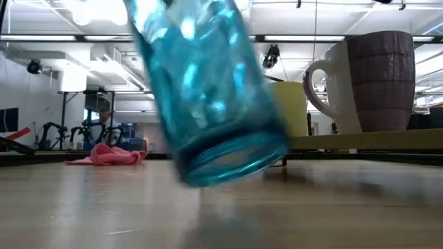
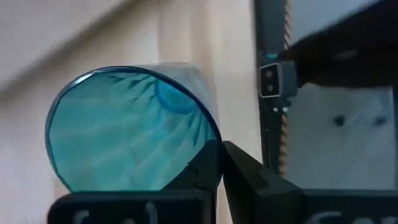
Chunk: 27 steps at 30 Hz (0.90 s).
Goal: Stack small to large cups/mugs on shelf
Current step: Put the blue glass on the shelf
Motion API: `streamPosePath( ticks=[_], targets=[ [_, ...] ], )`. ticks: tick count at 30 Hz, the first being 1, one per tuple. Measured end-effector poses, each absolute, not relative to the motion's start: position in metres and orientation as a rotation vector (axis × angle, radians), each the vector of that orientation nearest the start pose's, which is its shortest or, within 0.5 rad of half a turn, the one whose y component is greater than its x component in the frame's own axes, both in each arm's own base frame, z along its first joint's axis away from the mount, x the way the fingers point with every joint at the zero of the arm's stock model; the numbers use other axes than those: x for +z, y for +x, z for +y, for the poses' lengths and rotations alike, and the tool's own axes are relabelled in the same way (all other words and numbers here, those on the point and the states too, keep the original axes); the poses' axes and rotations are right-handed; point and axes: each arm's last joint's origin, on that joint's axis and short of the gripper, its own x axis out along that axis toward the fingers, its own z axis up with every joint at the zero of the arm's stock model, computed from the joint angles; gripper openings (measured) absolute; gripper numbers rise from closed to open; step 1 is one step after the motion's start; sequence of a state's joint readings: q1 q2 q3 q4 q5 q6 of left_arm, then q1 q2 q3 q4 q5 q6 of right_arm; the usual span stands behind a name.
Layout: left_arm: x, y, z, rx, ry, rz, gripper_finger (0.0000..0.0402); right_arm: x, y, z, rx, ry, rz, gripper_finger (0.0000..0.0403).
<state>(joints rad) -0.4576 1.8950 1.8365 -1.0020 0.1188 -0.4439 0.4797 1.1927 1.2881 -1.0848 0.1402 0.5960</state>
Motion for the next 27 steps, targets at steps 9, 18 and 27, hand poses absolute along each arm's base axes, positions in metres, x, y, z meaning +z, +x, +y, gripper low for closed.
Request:
streamPosePath(
  ticks=[9,18,27],
  targets=[
    [0.316,0.362,-0.174,-0.410,0.154,1.038,0.0000,0.368,0.208,0.108,0.361,0.012,0.735,0.0077],
    [0.315,0.364,-0.169,-0.527,0.591,0.947,0.0000,0.367,0.222,0.116,0.500,-0.235,0.625,0.0077],
    [0.314,0.369,-0.158,-0.522,0.610,0.947,0.0000,0.343,0.249,0.130,0.514,-0.300,0.679,0.0077]
  ],
)
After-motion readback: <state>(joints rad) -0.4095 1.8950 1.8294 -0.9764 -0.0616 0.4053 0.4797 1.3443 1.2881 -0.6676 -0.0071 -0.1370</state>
